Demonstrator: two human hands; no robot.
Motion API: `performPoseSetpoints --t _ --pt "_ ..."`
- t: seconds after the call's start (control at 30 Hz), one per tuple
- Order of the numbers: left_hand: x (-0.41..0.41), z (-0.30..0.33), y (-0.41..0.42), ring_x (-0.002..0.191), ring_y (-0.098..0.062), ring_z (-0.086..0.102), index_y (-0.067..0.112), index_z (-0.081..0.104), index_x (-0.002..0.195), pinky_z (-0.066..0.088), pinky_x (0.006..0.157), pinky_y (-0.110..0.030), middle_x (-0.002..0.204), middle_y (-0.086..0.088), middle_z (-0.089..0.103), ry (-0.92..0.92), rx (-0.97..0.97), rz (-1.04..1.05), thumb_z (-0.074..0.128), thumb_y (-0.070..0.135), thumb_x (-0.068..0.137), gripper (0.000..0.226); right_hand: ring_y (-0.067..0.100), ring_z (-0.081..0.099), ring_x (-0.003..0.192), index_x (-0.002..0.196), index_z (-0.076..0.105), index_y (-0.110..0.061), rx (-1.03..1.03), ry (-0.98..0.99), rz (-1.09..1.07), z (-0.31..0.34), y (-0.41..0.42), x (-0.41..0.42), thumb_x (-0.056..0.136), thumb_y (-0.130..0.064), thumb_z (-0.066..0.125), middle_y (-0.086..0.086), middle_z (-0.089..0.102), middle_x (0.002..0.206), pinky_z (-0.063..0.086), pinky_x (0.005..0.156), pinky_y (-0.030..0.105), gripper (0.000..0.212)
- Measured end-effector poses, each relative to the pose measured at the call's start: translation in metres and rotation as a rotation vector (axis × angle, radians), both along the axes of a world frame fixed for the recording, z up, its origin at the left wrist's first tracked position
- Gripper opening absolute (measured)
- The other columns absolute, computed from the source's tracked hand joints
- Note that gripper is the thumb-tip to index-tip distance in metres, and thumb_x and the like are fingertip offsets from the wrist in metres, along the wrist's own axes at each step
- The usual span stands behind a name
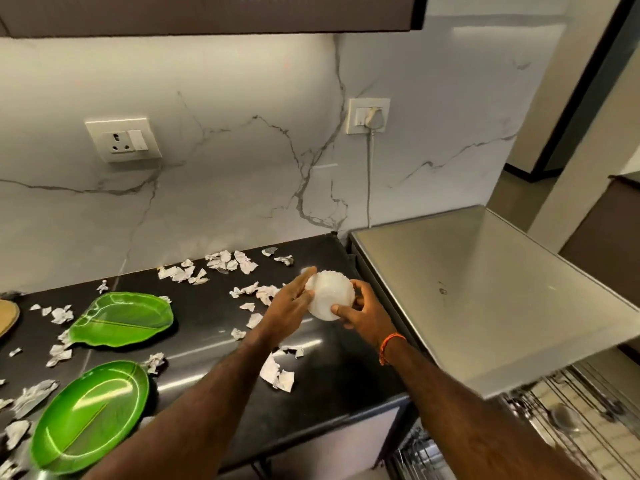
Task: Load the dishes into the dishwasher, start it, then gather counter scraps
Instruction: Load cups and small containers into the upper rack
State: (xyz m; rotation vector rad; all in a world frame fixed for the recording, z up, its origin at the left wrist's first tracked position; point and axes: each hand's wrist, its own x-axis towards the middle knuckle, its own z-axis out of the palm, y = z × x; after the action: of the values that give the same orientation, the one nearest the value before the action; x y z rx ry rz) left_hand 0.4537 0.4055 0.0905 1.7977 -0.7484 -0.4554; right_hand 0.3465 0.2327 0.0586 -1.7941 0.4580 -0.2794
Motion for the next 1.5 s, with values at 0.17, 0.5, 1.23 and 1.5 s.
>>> performPoseSetpoints --t 0.17,0.5,1.23,1.5 --pt "-0.032 -0.001 -0.045 0.126 -0.015 0.058 0.028 0.052 0.145 0.054 0.102 -0.034 0.141 0.006 0.056 -0.096 0.134 -0.184 0.069 0.014 0.086 0.062 0.019 0.06 0.11 0.154 0.031 -0.031 0.022 0.025 -0.086 0.002 -0.033 -0.053 0.09 -0.032 0.073 -0.002 0.046 0.141 0.063 0.079 0.04 0.077" --pt "-0.072 0.001 -0.163 0.128 -0.013 0.049 0.025 0.04 0.147 0.043 0.109 -0.035 0.139 0.01 0.051 -0.426 0.269 -0.485 0.092 0.03 0.062 0.1 0.024 0.051 0.129 0.151 0.034 -0.025 -0.156 0.224 -0.227 0.019 -0.1 -0.133 0.057 -0.031 0.087 -0.001 0.051 0.143 0.053 0.099 0.044 0.108" --pt "-0.307 -0.057 -0.386 0.121 -0.015 0.059 0.018 0.051 0.146 0.051 0.104 -0.032 0.137 0.0 0.062 -0.357 0.293 -1.123 0.097 0.032 0.059 0.099 0.022 0.068 0.097 0.144 0.04 -0.021 0.072 0.356 -0.897 -0.038 -0.194 -0.402 0.073 -0.023 0.087 0.004 0.057 0.13 0.061 0.076 0.032 0.085" --pt "-0.384 -0.118 -0.454 0.127 -0.004 0.041 0.014 0.034 0.156 0.034 0.087 -0.001 0.152 0.0 0.048 -0.217 0.447 -1.175 0.089 0.019 0.074 0.099 0.022 0.061 0.101 0.146 0.036 -0.017 0.159 0.408 -0.92 -0.102 -0.26 -0.467 0.077 -0.032 0.085 0.002 0.048 0.137 0.057 0.088 0.037 0.086"
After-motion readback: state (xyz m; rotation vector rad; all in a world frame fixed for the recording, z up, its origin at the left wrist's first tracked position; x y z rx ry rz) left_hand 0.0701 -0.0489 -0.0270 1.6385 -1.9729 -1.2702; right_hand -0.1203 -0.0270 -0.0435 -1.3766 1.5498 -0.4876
